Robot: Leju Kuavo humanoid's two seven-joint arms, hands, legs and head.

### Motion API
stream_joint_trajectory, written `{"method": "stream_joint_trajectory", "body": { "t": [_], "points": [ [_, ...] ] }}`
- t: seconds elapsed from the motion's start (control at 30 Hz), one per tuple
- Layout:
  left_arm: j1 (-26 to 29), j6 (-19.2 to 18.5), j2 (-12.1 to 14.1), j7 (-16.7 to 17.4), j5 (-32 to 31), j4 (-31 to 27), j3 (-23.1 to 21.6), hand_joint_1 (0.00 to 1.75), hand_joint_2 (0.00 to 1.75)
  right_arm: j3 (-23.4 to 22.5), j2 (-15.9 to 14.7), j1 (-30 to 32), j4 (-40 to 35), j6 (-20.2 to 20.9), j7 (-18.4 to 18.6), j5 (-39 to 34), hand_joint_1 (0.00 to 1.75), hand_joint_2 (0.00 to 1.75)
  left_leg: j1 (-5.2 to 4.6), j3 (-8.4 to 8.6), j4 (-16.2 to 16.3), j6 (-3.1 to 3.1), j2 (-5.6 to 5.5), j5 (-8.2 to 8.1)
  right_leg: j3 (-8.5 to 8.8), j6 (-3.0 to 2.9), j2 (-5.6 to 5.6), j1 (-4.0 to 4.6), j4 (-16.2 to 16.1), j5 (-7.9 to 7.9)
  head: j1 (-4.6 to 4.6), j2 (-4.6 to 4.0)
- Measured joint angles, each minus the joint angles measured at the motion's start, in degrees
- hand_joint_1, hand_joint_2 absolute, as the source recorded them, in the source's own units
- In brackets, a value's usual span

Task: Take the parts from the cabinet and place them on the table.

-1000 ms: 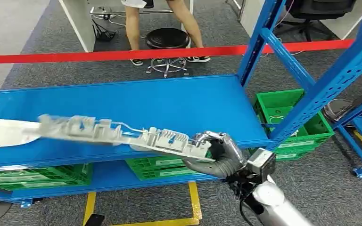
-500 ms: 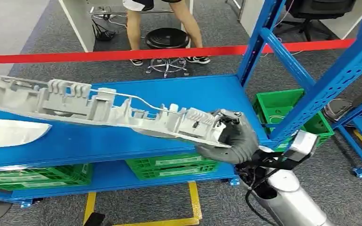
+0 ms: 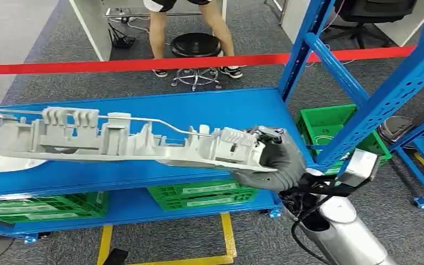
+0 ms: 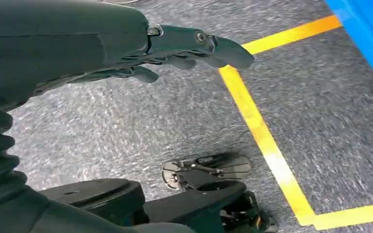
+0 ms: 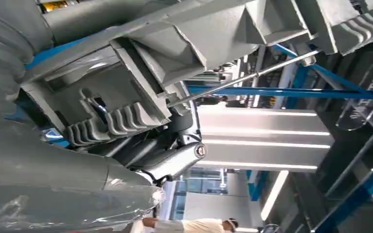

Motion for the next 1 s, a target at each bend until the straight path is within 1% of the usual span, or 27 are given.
{"method": "stream_joint_trajectory", "body": {
  "t": [0.13,0.2,0.27,0.37,0.43,0.5,0.53,0.57,0.6,0.63,0.67,0.7,0.73,0.77,0.8,0.83,0.87,0.9,0.93,0.97,1.0],
  "points": [
    [0.01,-1.05,-0.22,1.99,1.45,0.0,0.66,0.0,1.75,0.61,-0.44,-0.24,0.79,2.56,0.09,-0.57,1.75,1.75,0.0,0.0,0.0,0.0,0.0,0.0,0.0,0.0,0.01,0.0,0.0,0.0,-0.02,0.02],
    [0.01,-0.94,-0.35,3.52,1.99,0.0,1.12,0.0,1.75,1.16,-0.68,-0.4,1.16,4.51,0.09,-1.01,1.75,1.75,-0.07,-0.02,0.04,0.04,-0.01,-0.04,0.01,0.02,-0.01,-0.04,-0.04,0.01,0.0,0.02],
    [0.0,-0.81,-0.39,5.42,2.34,0.0,1.55,0.0,1.75,1.88,-1.07,-0.88,1.62,6.07,0.04,0.28,1.75,1.75,-0.13,-0.03,0.04,0.08,-0.01,-0.07,0.0,0.03,-0.02,-0.1,-0.04,0.01,-0.02,0.0],
    [-0.01,-0.96,-0.39,6.86,1.53,0.0,1.99,0.0,1.75,2.95,-1.97,-0.89,2.14,6.25,-0.65,3.56,1.75,1.75,-0.27,-0.03,0.08,0.24,-0.02,-0.16,0.02,0.16,-0.08,-0.25,-0.07,0.0,0.0,0.02],
    [0.01,-1.03,-0.37,7.52,0.59,0.0,1.99,0.0,1.75,3.41,-2.78,-0.28,2.19,6.08,-1.31,4.68,1.75,1.75,-0.47,-0.03,0.12,0.38,-0.03,-0.19,0.04,0.37,-0.09,-0.48,-0.08,-0.02,0.0,0.02],
    [-0.01,-1.09,-0.33,8.2,-0.66,0.0,1.97,0.0,1.75,3.56,-3.76,0.95,1.95,5.66,-1.99,5.36,1.75,1.75,-0.73,-0.03,0.21,0.74,-0.03,-0.29,0.07,0.66,-0.08,-0.73,-0.12,0.0,-0.02,0.0],
    [-0.03,-1.1,-0.26,8.65,-1.26,0.0,1.92,0.0,1.75,3.5,-4.3,1.68,1.62,5.32,-2.21,5.59,1.75,1.75,-0.86,0.01,0.28,1.0,-0.06,-0.09,0.18,1.0,-0.07,-0.84,-0.19,0.23,-0.02,0.02],
    [-0.17,-1.07,-0.26,9.27,-1.89,0.0,1.82,0.0,1.75,3.28,-4.76,2.41,1.29,4.84,-2.42,5.94,1.75,1.75,-0.94,0.04,0.26,1.15,-0.07,0.0,0.31,1.22,-0.06,-0.97,-0.52,0.37,-0.07,0.0],
    [-0.42,-1.05,-0.33,9.66,-2.58,0.0,1.59,0.0,1.75,2.67,-5.11,3.35,0.86,4.44,-2.64,6.29,1.75,1.75,-0.59,0.22,-0.5,1.61,-0.01,0.47,0.32,1.44,-0.05,-0.8,-0.53,0.35,-0.02,0.02],
    [-0.75,-1.2,-0.43,9.71,-3.1,0.0,1.18,0.0,1.75,1.86,-5.59,4.31,0.48,4.29,-2.97,6.49,1.75,1.75,-0.32,0.53,-0.86,1.81,0.06,0.74,-0.29,1.43,-0.1,-0.87,0.15,-0.67,0.0,0.0],
    [-1.22,-1.51,-0.48,9.29,-3.39,0.0,0.76,0.0,1.75,1.02,-5.95,4.97,0.28,4.33,-3.32,6.49,1.75,1.75,-0.26,0.5,-0.89,2.01,0.06,0.85,-1.16,1.48,-0.25,-0.76,2.73,-2.93,0.24,0.02],
    [-1.65,-1.9,-0.7,8.65,-3.67,0.0,0.48,0.0,1.75,0.11,-6.17,5.46,0.31,4.53,-3.63,6.45,1.75,1.75,-0.25,0.45,-0.88,2.04,0.05,0.87,-2.87,1.61,-0.27,-0.78,7.26,-5.56,0.46,0.02],
    [-2.04,-2.27,-0.85,7.98,-3.67,0.0,0.26,0.0,1.75,-0.96,-6.25,6.03,0.31,4.92,-3.78,6.45,1.75,1.75,-0.28,0.4,-0.87,2.04,0.07,0.89,-4.88,1.7,-0.28,-0.77,12.45,-8.03,0.39,0.02],
    [-2.33,-2.47,-0.96,7.72,-3.67,0.0,0.09,0.0,1.75,-1.57,-6.34,6.52,0.33,5.07,-3.82,6.47,1.75,1.75,-0.29,0.32,-0.85,1.97,0.12,0.94,-6.38,1.81,-0.28,-0.74,16.33,-9.52,0.5,0.0],
    [-2.53,-2.67,-1.01,7.54,-3.71,0.0,-0.13,0.0,1.75,-2.27,-6.45,6.98,0.35,5.1,-3.87,6.45,1.75,1.75,-0.29,0.29,-0.84,1.89,0.17,1.0,-6.75,1.85,-0.29,-0.76,17.83,-9.61,0.5,0.02],
    [-2.68,-2.76,-1.11,7.5,-3.71,0.0,-0.37,0.0,1.75,-2.8,-6.51,7.22,0.39,5.1,-3.89,6.45,1.75,1.75,-0.23,0.25,-0.83,1.74,0.2,1.1,-5.69,1.85,-0.34,-0.78,16.46,-8.32,0.57,0.02],
    [-2.78,-2.78,-1.22,7.5,-3.71,0.0,-0.57,0.0,1.75,-3.28,-6.51,7.28,0.42,5.12,-3.89,6.47,1.75,1.75,-0.12,0.2,-0.8,1.6,0.2,1.17,-3.5,1.86,-0.38,-0.84,12.81,-6.28,0.52,0.0],
    [-2.9,-2.78,-1.27,7.5,-3.71,0.0,-0.61,0.0,1.75,-3.65,-6.51,7.27,0.42,5.12,-3.89,6.47,1.75,1.75,0.1,0.18,-0.72,1.39,0.19,1.25,-0.14,1.89,-0.45,-0.94,7.14,-3.88,0.52,0.0],
    [-3.02,-2.71,-1.38,7.52,-3.71,0.0,-0.63,0.0,1.75,-4.0,-6.51,7.22,0.42,5.25,-3.91,6.45,1.75,1.75,0.23,0.14,-0.49,0.98,0.18,1.28,3.27,2.24,-0.49,-1.09,1.26,-2.97,0.55,0.02],
    [-3.12,-2.56,-1.29,7.76,-3.49,0.0,-0.63,0.0,1.75,-4.33,-6.49,7.19,0.44,5.53,-3.91,6.49,1.75,1.75,-0.07,-0.23,-0.49,0.45,0.07,1.46,4.58,2.11,-0.19,-0.57,0.44,-3.82,0.66,0.0],
    [-3.12,-2.56,-1.33,7.94,-2.75,0.0,-0.63,0.0,1.75,-4.74,-6.47,7.33,0.37,5.84,-3.96,6.51,1.75,1.75,-0.07,-0.23,-0.4,0.14,-0.03,1.69,4.05,1.3,0.09,-0.58,0.7,-3.1,0.57,0.02]
  ]
}}
